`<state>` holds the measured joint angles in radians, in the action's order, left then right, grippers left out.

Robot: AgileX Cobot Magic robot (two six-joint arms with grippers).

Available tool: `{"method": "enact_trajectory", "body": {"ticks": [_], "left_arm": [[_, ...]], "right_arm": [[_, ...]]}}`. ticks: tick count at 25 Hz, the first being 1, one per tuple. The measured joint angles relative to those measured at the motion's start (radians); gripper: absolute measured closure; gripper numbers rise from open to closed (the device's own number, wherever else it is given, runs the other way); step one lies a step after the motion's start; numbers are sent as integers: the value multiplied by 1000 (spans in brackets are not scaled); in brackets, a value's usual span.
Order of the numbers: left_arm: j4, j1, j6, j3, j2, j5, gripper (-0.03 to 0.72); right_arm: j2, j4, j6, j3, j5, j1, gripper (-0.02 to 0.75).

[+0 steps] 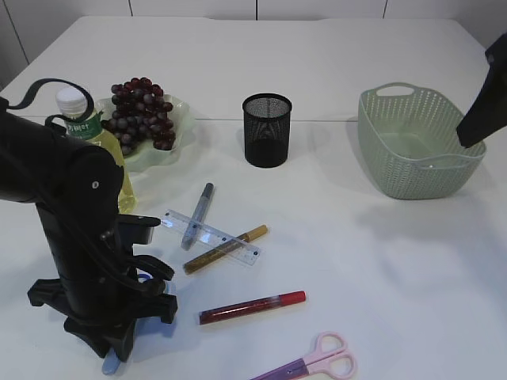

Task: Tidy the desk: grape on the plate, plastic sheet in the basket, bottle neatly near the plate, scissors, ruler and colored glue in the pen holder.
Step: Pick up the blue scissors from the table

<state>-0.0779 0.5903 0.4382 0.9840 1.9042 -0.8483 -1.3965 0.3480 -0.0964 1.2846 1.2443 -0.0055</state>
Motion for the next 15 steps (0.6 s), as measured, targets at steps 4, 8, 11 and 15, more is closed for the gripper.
{"method": "enact_trajectory", "body": {"ticks": [4,8,11,15], "left_arm": [[0,0,0,0,0,0,547],[0,0,0,0,0,2,547],[-2,6,0,0,0,11,547],[-4,8,0,0,0,20,547]], "right_arm": [[0,2,0,0,0,0,216],[0,4,0,0,0,0,216],[0,4,0,0,0,0,216],[0,4,0,0,0,0,216]]}}
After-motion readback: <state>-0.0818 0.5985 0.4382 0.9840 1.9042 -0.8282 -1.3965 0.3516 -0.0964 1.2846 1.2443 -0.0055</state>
